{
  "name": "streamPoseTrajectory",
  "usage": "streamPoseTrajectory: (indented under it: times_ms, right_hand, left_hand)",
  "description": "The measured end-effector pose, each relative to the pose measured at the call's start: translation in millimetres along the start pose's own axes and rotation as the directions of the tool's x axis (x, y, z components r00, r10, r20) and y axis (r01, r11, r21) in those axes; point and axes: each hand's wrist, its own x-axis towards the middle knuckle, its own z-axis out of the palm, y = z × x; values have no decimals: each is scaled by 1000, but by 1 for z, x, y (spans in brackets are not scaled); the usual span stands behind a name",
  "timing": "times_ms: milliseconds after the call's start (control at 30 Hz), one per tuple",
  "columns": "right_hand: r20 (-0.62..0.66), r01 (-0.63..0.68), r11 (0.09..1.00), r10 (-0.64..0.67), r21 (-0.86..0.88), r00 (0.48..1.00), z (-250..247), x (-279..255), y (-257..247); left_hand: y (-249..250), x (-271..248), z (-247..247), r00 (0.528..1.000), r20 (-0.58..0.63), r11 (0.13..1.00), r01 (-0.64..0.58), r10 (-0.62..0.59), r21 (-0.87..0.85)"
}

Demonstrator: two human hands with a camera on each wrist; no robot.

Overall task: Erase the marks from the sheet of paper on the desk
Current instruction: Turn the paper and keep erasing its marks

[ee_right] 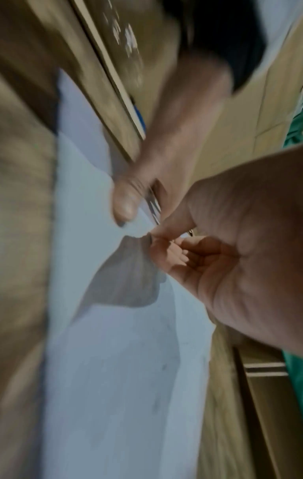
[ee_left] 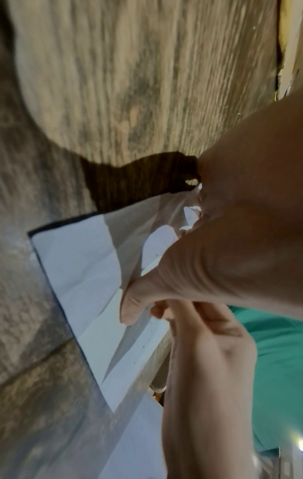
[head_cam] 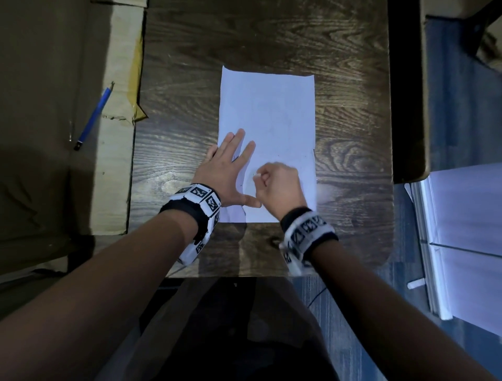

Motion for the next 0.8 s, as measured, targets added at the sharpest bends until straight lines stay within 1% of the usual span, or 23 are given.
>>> streamPoseTrajectory:
  times_ms: [67,100,133,200,267,300,367,433,500,600,633,700,800]
  right_hand:
    - [-43,-6,1000,7,18,999,-2,14,-1]
    - [-52,-4,1000,5,20,999,0,12,-1]
    - [-43,5,1000,-4,16,999,1,5,-1]
    - [17,32,999,-32,-2,999,3,-14,1]
    - [68,40,999,-38,-34,997,0,-15,3]
    - [57,37,998,-34,-46,998,-2,-6,2]
    - [-7,25,998,-26,-51,1000,-5,16,-2]
    - [-50,14,1000,-14,-19,999,-4,23,-3]
    - [-44,-2,1000,2,-18,999,-2,6,1]
    - [21,1,999,0,-32,1000,-2,-18,10]
    - [24,8,999,-7,-43,1000,-4,-14,11]
    - [-15,31,998,-32,-62,999,-5,5,11]
    - [-74,18,999,-20,-30,997,-5,21,7]
  left_hand:
    - [1,0,0,1000,6,1000,6,-6,-9]
    - [1,0,0,1000,7,1000,9,-9,-6]
    - [1,0,0,1000,6,1000,9,-9,-1]
    - [1,0,-1,1000,2,1000,9,-9,14]
    - [1,-1,-1,1000,3,1000,11,-11,18]
    - [1,-1,-1,1000,4,1000,11,-11,13]
    - [1,-1,0,1000,5,1000,10,-10,-5]
    - [1,0,0,1000,1,1000,11,-11,-11]
    - [1,0,1,1000,-1,1000,12,-12,-5]
    - [0,0,1,1000,4,1000,12,-12,3]
    - [0,1,1,1000,5,1000,15,-15,3]
    - [1,1,2,1000,4,1000,17,-17,-6]
    - [1,2,2,1000,-5,1000,19,-19,-7]
